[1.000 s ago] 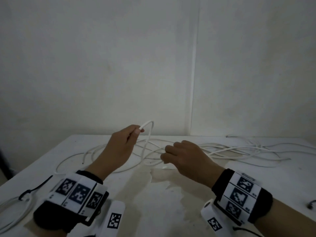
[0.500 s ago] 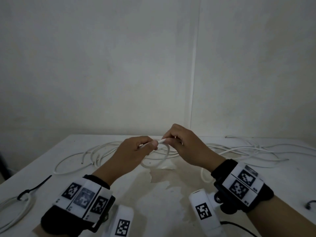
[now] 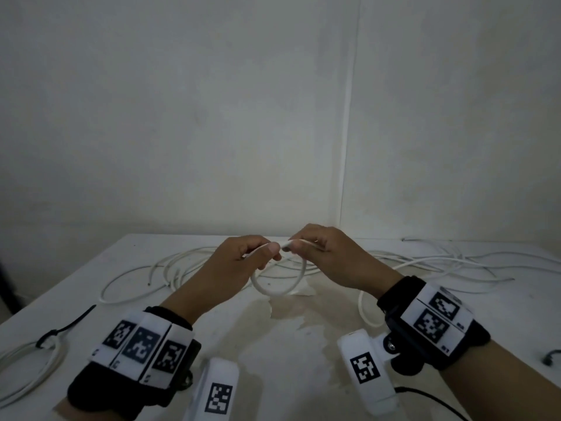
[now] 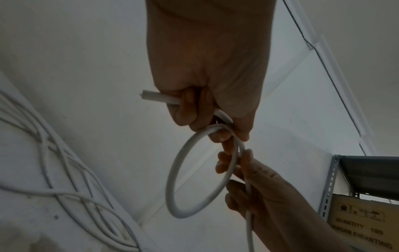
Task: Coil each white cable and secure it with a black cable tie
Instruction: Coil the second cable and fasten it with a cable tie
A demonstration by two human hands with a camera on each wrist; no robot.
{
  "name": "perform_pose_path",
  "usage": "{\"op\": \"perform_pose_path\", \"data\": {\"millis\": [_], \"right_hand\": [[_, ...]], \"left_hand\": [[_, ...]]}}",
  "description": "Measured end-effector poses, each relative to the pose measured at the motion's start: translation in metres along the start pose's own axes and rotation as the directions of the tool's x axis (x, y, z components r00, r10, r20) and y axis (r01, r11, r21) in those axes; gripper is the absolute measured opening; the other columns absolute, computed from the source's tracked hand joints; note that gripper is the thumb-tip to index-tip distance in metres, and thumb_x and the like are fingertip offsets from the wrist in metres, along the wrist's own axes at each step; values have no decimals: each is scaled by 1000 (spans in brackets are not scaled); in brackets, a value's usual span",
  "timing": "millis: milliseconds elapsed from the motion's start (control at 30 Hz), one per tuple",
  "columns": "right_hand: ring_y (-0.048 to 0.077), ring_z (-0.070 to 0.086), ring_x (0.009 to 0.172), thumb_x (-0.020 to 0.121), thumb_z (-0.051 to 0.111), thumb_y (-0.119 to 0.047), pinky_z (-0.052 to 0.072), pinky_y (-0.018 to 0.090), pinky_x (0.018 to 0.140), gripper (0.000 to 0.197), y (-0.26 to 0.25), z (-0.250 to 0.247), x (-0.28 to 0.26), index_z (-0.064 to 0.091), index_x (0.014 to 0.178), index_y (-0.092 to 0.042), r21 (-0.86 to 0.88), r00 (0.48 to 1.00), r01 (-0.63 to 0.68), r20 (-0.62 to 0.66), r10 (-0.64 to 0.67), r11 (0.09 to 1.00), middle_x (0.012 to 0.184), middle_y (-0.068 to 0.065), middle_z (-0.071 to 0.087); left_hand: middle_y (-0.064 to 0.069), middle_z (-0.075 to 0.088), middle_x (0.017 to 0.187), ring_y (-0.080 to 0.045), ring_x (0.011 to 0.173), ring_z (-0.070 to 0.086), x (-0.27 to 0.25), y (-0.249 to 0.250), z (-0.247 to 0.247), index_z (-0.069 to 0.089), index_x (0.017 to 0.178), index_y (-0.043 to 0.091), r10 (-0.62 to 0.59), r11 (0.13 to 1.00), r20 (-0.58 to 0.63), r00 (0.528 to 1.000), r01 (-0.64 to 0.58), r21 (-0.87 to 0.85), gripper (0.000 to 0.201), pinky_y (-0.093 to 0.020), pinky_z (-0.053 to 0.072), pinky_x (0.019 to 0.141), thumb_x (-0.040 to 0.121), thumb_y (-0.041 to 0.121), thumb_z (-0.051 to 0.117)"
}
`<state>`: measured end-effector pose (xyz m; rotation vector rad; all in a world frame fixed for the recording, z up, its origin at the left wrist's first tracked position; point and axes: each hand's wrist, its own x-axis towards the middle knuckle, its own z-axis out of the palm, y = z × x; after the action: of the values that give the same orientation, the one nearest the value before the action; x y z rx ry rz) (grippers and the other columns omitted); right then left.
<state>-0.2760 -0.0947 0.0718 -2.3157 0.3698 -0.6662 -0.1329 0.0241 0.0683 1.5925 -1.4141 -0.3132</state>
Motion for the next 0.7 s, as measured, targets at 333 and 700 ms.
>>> {"op": "perform_pose_path", "data": {"millis": [333,700], "right_hand": [[5,56,59,93,52,-13,40,13,59,12,0,-10,-9,61,86,-17,244,994,-74,-59,91,967,70,0,70],[3,48,46,89,57,-15,39,23,51,19,16,-25,-21,60,72,-23,155,946,-85,-298,129,984,59,-8,67]], "left_hand": [[7,60,62,-1,56,48,2,-1,14,68,69,30,47,999,-142,989,-44,24,13,-13,33,54,81,30,65],[1,56,68,4,48,55,4,16,20,55,70,28,-85,996,-64,994,85,8,32,-6,41,51,95,13,43]]}}
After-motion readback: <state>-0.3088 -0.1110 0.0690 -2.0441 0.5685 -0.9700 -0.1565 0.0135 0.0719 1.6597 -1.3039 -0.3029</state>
